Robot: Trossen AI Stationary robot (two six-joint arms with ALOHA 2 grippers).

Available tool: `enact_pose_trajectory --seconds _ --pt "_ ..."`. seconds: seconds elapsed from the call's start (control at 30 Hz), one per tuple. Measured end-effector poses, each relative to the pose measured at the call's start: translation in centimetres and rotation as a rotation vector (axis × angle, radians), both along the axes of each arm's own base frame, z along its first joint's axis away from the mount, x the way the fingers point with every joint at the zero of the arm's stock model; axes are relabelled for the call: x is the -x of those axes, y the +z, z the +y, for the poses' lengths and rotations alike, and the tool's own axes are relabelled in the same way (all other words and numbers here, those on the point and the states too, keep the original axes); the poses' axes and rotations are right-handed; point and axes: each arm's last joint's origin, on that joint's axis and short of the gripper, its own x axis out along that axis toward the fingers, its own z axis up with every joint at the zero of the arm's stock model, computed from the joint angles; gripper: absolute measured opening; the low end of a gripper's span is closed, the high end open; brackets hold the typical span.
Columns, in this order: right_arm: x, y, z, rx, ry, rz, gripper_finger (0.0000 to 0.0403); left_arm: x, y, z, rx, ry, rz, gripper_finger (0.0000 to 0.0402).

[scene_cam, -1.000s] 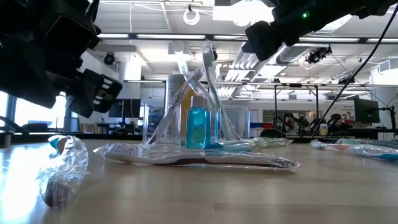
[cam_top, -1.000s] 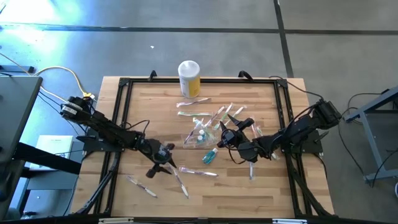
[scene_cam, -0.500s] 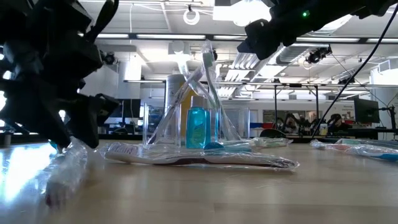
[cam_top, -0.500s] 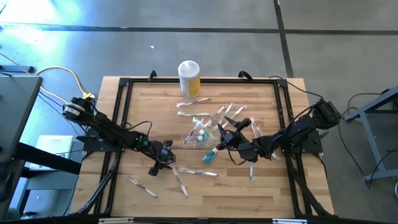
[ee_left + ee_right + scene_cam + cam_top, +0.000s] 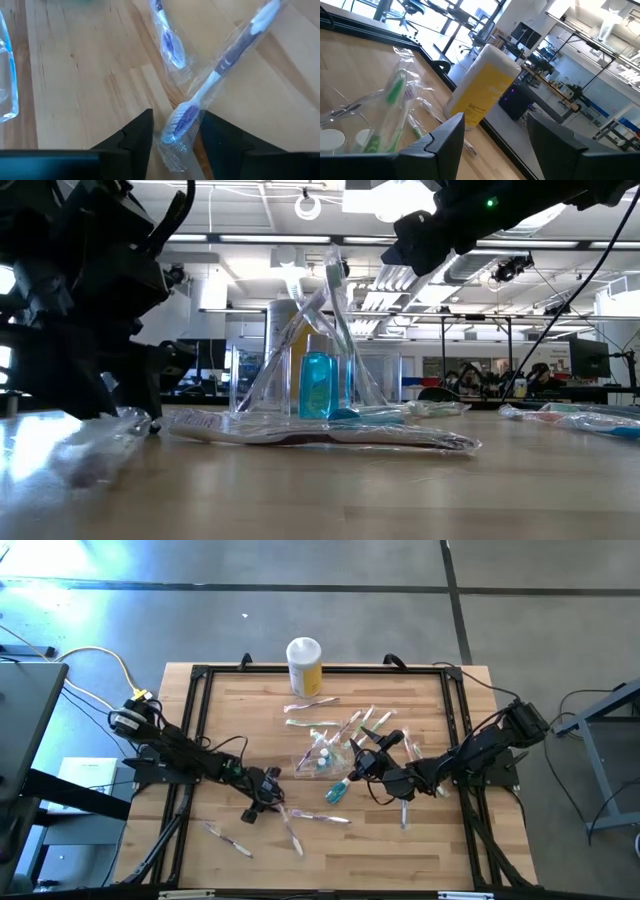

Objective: Pick & Place toothbrushing station
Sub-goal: Put the violet toothbrush into the transparent organizer

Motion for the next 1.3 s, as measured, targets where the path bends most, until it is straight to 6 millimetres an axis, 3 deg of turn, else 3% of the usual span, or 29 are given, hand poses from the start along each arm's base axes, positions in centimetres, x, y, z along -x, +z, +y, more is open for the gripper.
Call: enact_pose_trajectory --seconds 0.27,0.43,0.57,0.73,0.93,1.1,1.3 --pt "0.0 0.0 0.0 0.002 0.000 0.006 0.0208 0.1 0.0 -0.1 0.018 -0.022 0.015 0.0019" --pt "0.0 -0.1 0.0 0.006 -0.001 0.014 0.0208 0.3 0.2 -0.3 0.081 -0.067 0.044 0.0020" --pt "0.0 -0.1 0.0 0.007 -0.001 0.016 0.0208 -0.2 1.6 -0.4 0.092 -0.053 0.068 0.0008" --pt "0.0 -0.2 0.0 0.009 -0.002 0.022 0.0208 -2.1 6.6 -0.9 0.042 0.055 0.187 0.0008" --pt "0.1 -0.2 0.0 0.012 -0.003 0.028 0.0208 -2.5 15.1 -3.1 -0.288 0.152 0.416 0.0005" --pt "0.1 -0.3 0.0 0.001 -0.004 0.020 0.0208 -2.6 21.7 -5.3 -0.468 0.252 0.344 0.0005" --pt "0.1 -0.3 0.0 -0.002 -0.003 0.016 0.0208 -3.5 24.7 -6.1 -0.610 0.365 0.434 0.0005"
